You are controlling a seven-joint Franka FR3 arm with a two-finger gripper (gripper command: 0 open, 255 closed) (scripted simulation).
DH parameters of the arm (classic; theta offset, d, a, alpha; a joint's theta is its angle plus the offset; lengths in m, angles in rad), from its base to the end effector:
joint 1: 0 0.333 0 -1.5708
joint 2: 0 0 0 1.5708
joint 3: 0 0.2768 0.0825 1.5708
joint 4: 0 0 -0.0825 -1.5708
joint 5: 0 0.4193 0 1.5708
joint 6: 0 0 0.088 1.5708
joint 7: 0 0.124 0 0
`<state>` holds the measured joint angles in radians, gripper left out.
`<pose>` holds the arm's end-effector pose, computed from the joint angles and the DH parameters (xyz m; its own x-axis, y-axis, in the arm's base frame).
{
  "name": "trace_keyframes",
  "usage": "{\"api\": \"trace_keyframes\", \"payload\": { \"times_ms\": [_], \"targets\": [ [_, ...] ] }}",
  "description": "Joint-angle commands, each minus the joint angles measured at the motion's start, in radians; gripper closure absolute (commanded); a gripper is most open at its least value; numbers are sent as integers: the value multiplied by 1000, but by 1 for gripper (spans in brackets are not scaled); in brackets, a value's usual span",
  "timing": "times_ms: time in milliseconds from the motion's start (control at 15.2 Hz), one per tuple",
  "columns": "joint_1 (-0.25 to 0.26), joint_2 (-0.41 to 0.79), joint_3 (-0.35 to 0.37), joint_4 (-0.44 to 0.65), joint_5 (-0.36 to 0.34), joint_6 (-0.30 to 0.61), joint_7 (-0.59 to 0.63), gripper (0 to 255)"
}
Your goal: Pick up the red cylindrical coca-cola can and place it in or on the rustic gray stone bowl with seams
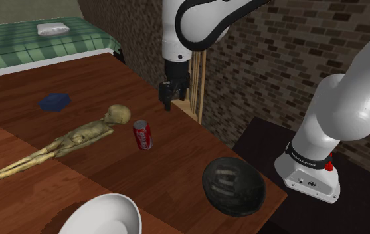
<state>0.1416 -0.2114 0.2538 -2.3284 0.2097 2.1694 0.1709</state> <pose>0.4753 0.2083 0.3514 0.9943 0.1046 0.0195 0.1062 -0.9857 -0.1306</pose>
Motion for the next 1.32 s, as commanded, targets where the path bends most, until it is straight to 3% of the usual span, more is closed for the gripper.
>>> {"api": "trace_keyframes", "payload": {
  "times_ms": [0, 528, 1254],
  "targets": [
    [10, 69, 23, 42, -8, 40, 29, 0],
    [57, 343, 75, 238, -90, 151, 144, 0],
    [71, 413, 73, 217, -113, 241, 160, 0]
  ]
}}
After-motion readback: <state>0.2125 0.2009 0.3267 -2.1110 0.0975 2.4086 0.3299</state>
